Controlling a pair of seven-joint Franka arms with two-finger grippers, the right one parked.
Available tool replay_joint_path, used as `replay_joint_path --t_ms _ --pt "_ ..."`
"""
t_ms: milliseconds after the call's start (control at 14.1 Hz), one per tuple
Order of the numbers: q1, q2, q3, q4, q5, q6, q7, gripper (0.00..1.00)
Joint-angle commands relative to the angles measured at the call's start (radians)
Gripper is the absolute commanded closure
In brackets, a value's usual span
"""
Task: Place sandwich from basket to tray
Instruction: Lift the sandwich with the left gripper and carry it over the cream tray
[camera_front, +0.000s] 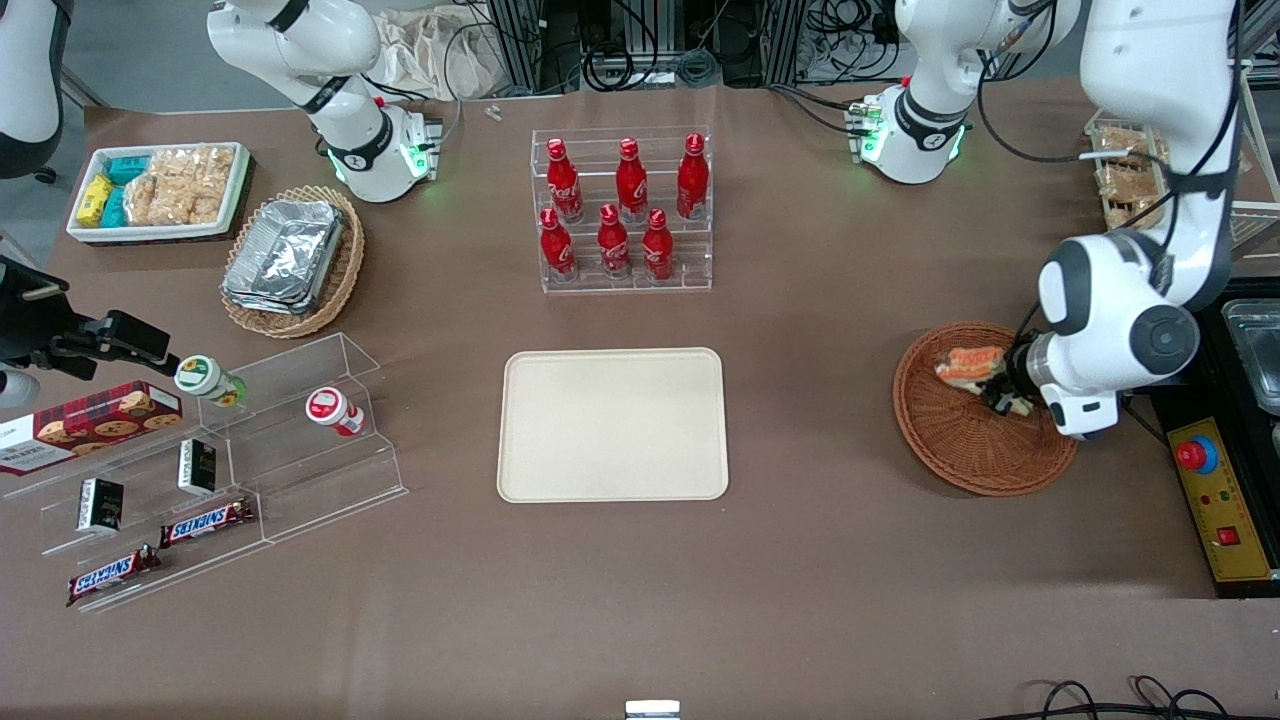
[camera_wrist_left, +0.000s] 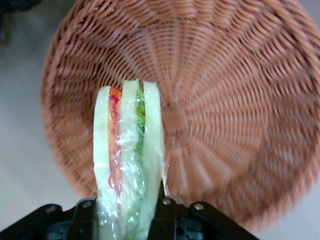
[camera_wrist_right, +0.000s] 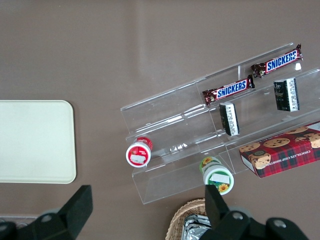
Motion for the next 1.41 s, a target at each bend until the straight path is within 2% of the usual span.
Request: replay_joint_path --t_ms 0,212,424,636,919,1131,1273,1343 --pt "-0.008 -0.116 -0.064 0.093 0.002 -0.254 0.121 1.0" --pt "-0.008 -0.125 -0.237 0.202 0.005 -0.379 0.141 1.0" --pt "-0.01 -0.092 -0.451 0.239 0.003 -0.349 0.132 1.0" --pt "-0.022 -0.001 -0.588 0.291 0.003 -0.269 0.126 1.0" --pt "-0.103 0.17 -0.61 0.407 0.02 -0.157 0.158 1.0" --pt "-0.129 0.267 -0.609 0.411 0.061 0.028 0.124 1.0" --pt "-0.152 0.319 -0.609 0.409 0.127 0.113 0.107 1.0" --pt "-0.166 0.347 -0.607 0.411 0.19 0.143 0.078 1.0"
